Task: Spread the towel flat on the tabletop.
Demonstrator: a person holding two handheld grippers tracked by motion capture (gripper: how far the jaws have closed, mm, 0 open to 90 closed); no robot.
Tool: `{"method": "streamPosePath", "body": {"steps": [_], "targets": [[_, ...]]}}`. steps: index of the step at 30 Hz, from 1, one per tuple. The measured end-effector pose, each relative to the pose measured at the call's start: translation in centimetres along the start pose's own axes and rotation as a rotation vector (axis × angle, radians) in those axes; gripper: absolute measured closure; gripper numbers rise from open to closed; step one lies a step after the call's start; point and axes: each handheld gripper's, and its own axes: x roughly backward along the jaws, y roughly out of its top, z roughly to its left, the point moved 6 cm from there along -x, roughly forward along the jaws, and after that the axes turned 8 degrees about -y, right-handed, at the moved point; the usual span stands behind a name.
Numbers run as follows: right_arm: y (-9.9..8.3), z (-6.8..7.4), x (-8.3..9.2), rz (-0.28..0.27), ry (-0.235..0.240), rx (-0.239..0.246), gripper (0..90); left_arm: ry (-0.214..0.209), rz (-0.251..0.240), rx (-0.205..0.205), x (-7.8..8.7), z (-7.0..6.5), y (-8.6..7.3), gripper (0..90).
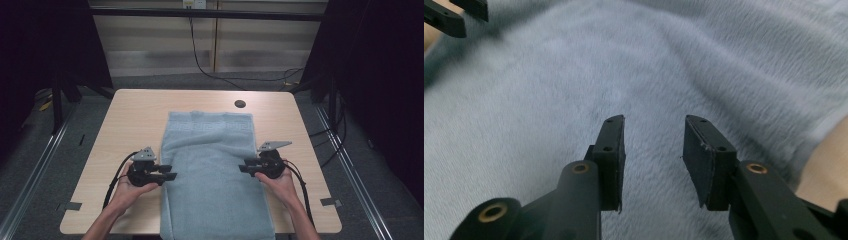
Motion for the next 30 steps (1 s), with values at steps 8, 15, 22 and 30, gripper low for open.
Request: {"method": "streamPosePath", "body": {"steps": [8,15,22,30], "targets": [[-2.2,-0.7,-0.6,0.054,-0.051,0.004,66.9,0.064,0.015,-0.028,0.4,0.7,-1.4,67.7],[-1.2,-2.7,-1.7,0.021,-0.114,-0.037,72.0,0.080,-0.032,0.024,-0.1,3.6,-0.1,78.2],[-0.6,-3.9,-2.4,-0.014,-0.124,-0.081,71.7,0.110,-0.053,0.064,-0.9,4.7,0.8,80.6],[-2.7,-2.1,0.0,0.038,-0.080,-0.027,71.7,0.070,-0.034,0.040,-0.5,3.1,-0.1,78.7]]}}
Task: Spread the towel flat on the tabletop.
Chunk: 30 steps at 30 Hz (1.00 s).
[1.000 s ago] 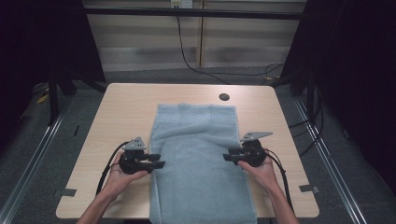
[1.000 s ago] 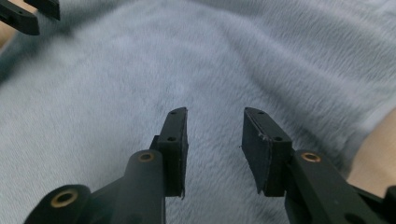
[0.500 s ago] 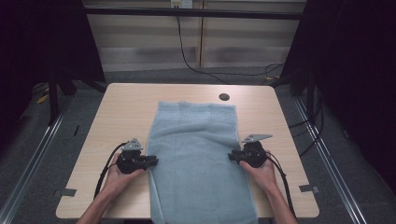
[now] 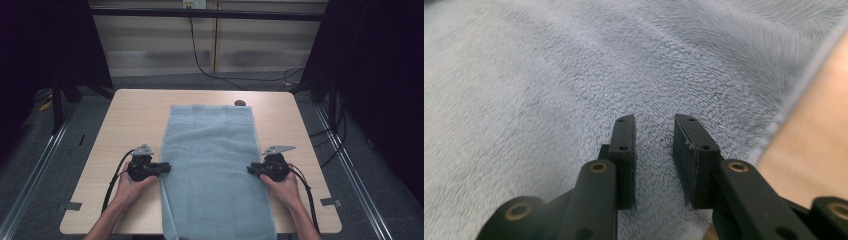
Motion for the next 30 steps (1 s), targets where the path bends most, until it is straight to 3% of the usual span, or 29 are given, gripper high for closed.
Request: {"method": "streamPosePath", "body": {"steps": [3,9,16,18,20,21,22,23,25,26,28,30], "targets": [[-1.3,0.8,1.2,-0.005,0.009,0.002,71.7,-0.013,0.019,-0.025,0.3,-1.3,-0.6,78.4],[-3.0,2.7,2.8,0.001,0.026,0.018,71.7,-0.032,0.025,-0.019,1.2,-3.4,-2.2,78.4],[-4.7,4.7,4.3,0.013,0.043,0.029,71.7,-0.047,0.059,-0.050,2.9,-6.8,-4.6,78.0],[-5.3,5.6,5.0,0.022,0.054,0.038,71.6,-0.077,0.070,-0.038,3.3,-8.0,-5.3,75.1],[-5.8,6.3,5.5,0.036,0.066,0.033,70.2,-0.088,0.089,-0.062,3.8,-8.7,-5.8,72.3],[-5.9,6.5,5.6,0.044,0.078,0.021,67.7,-0.111,0.086,-0.048,3.9,-8.9,-5.9,70.3],[-5.7,6.8,5.7,0.040,0.091,0.013,66.7,-0.126,0.078,-0.049,4.0,-8.8,-5.6,67.8],[-5.4,6.9,5.7,0.023,0.107,0.014,66.1,-0.090,0.060,-0.080,4.2,-8.4,-5.0,67.8],[-4.0,6.6,5.5,-0.028,0.099,0.031,69.8,-0.081,0.003,-0.065,4.4,-7.3,-3.3,67.4],[-3.1,6.2,5.2,-0.056,0.091,0.020,69.5,-0.071,0.002,-0.061,4.2,-6.4,-2.5,67.3],[-1.2,5.3,4.4,-0.097,0.083,0.003,68.3,-0.025,-0.064,-0.014,4.0,-4.0,-1.1,65.8],[0.2,4.5,3.1,-0.098,0.056,0.021,68.2,0.019,-0.065,0.016,3.6,-1.9,-0.3,65.9]]}}
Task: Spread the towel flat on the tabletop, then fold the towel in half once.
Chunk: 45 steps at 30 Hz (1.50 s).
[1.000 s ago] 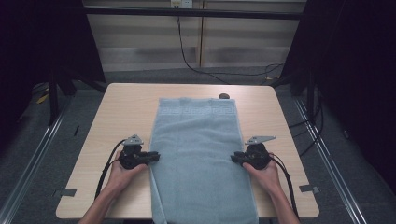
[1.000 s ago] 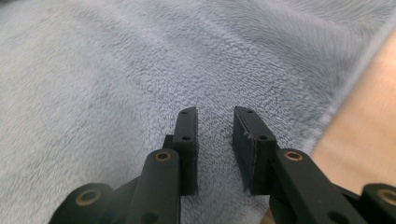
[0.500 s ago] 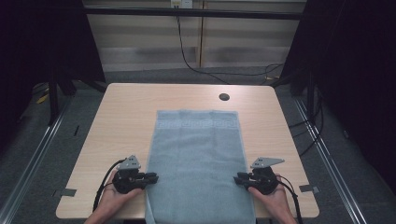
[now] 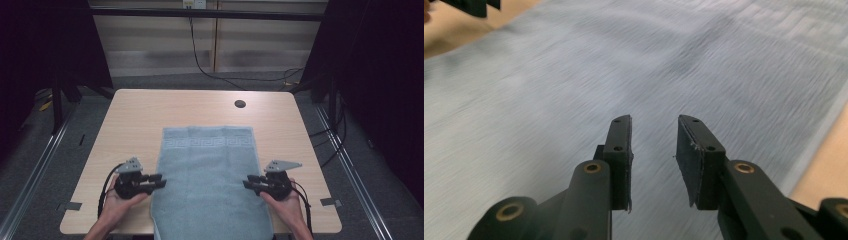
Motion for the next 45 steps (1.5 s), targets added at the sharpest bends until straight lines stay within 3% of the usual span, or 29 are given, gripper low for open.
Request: {"method": "streamPosePath", "body": {"steps": [2,3,4,5,6,7,8,10,14,16,19,21,22,24,25,26,28,29,30,32,33,35,38,40,45], "targets": [[0.6,-0.9,-1.4,0.014,-0.016,-0.005,66.8,0.029,-0.008,0.025,-0.6,1.4,0.7,66.0],[0.7,-1.4,-2.2,0.020,-0.027,-0.009,66.5,0.048,0.021,0.018,-1.1,2.0,0.7,65.7],[0.6,-1.7,-2.8,0.034,-0.032,-0.010,66.5,0.068,0.033,0.046,-1.6,2.5,0.7,65.4],[0.4,-1.9,-3.2,0.042,-0.033,-0.018,66.2,0.082,0.056,0.048,-2.2,2.7,0.5,65.1],[0.1,-1.9,-3.7,0.073,-0.047,-0.011,65.3,0.101,0.097,-0.014,-2.6,2.4,0.2,65.0],[-0.1,-1.6,-3.8,0.076,-0.056,0.011,64.6,0.101,0.131,-0.040,-2.6,1.9,0.1,63.3],[-0.3,-1.4,-3.6,0.080,-0.051,0.010,64.6,0.094,0.143,-0.033,-2.5,1.5,0.0,62.5],[-0.6,-1.2,-3.2,0.085,-0.047,0.017,64.9,0.111,0.178,-0.093,-2.5,0.6,-0.4,62.7],[-1.8,-0.5,-1.8,0.100,-0.041,0.008,65.1,0.054,0.151,-0.084,-1.9,-0.7,-1.4,62.6],[-2.4,0.2,-1.1,0.112,-0.036,0.028,64.9,0.015,0.150,-0.074,-1.5,-1.6,-2.0,62.6],[-3.5,1.8,0.3,0.133,-0.004,0.032,64.4,-0.010,0.150,-0.060,-0.8,-2.7,-2.9,62.6],[-4.3,2.7,1.2,0.150,0.037,-0.012,63.0,-0.030,0.159,-0.053,-0.3,-3.4,-3.4,61.7],[-4.5,3.2,1.5,0.156,0.048,0.000,61.3,-0.050,0.150,-0.036,0.0,-3.7,-3.7,60.0],[-4.4,3.6,2.0,0.139,0.042,0.026,60.0,-0.041,0.143,-0.037,0.2,-3.6,-3.8,59.3],[-3.9,3.5,2.2,0.101,0.062,0.000,59.9,-0.052,0.136,-0.022,0.3,-3.4,-3.6,58.6],[-3.3,3.2,2.4,0.066,0.090,-0.021,59.4,-0.040,0.122,-0.020,0.4,-3.2,-3.4,58.0],[-2.0,1.8,2.4,0.023,0.026,-0.008,57.3,-0.061,0.109,-0.019,0.7,-3.1,-3.0,57.8],[-1.4,1.1,2.3,0.004,0.027,-0.036,57.0,-0.065,0.104,-0.034,0.8,-3.2,-2.9,57.3],[-1.0,0.5,2.0,-0.008,0.009,-0.027,56.8,-0.065,0.091,-0.026,0.9,-3.1,-2.9,55.6],[-0.9,-0.4,1.3,0.018,-0.039,-0.007,56.2,-0.072,0.073,0.008,1.0,-2.8,-2.7,55.3],[-0.8,-0.8,0.9,0.023,-0.030,-0.023,56.2,-0.057,0.081,-0.009,1.0,-2.5,-2.6,55.2],[-0.5,-1.7,0.3,0.038,-0.069,0.022,56.2,-0.033,0.076,-0.005,1.0,-1.9,-2.3,55.0],[0.3,-3.6,-0.5,0.021,-0.086,0.002,55.3,-0.038,0.086,-0.030,0.7,-1.4,-1.8,55.2],[0.7,-5.1,-1.3,0.032,-0.114,-0.002,53.6,-0.031,0.077,-0.018,0.5,-0.8,-1.3,55.2],[1.0,-7.2,-3.2,0.047,-0.113,-0.047,51.1,-0.016,0.044,0.028,0.1,0.6,-0.7,55.2]]}}
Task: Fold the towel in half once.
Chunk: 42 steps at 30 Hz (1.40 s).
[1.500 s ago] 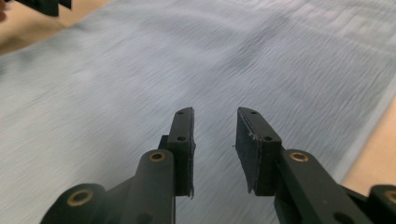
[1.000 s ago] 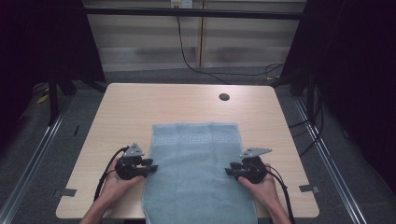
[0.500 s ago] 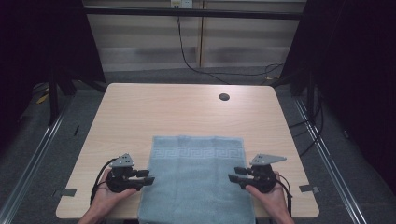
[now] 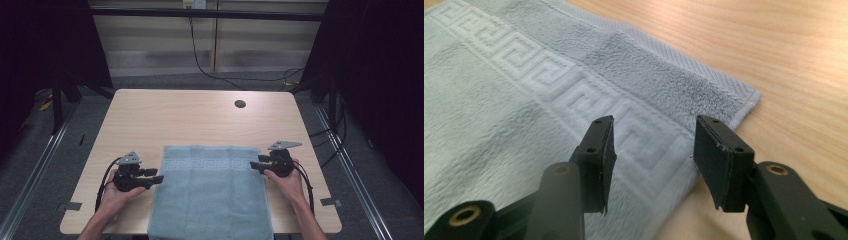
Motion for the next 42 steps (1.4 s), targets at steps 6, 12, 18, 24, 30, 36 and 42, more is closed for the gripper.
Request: {"method": "streamPosePath", "body": {"steps": [6,12,18,24,30,36,42], "targets": [[1.9,-1.4,-1.1,-0.027,-0.036,-0.033,46.9,0.024,-0.004,0.008,0.0,0.8,0.4,55.2],[1.8,-2.1,-2.5,-0.022,-0.085,-0.056,48.5,-0.024,-0.034,0.075,-0.3,1.6,0.8,55.2],[1.3,-2.4,-2.8,-0.003,-0.096,-0.043,45.3,0.008,-0.024,0.066,-0.9,2.7,1.7,54.9],[1.3,-1.0,-2.9,-0.001,-0.062,-0.004,66.4,0.063,-0.020,0.099,-1.2,5.0,2.0,47.2],[1.3,0.1,-3.2,-0.009,0.031,-0.030,82.7,0.087,-0.050,0.104,-2.0,6.2,2.3,46.0],[1.2,0.4,-3.2,-0.009,0.055,-0.040,84.0,0.109,-0.020,0.041,-3.1,5.9,2.9,44.7],[1.2,0.5,-3.2,-0.016,0.058,-0.050,83.9,0.149,-0.020,0.003,-3.5,5.7,3.0,45.6]]}}
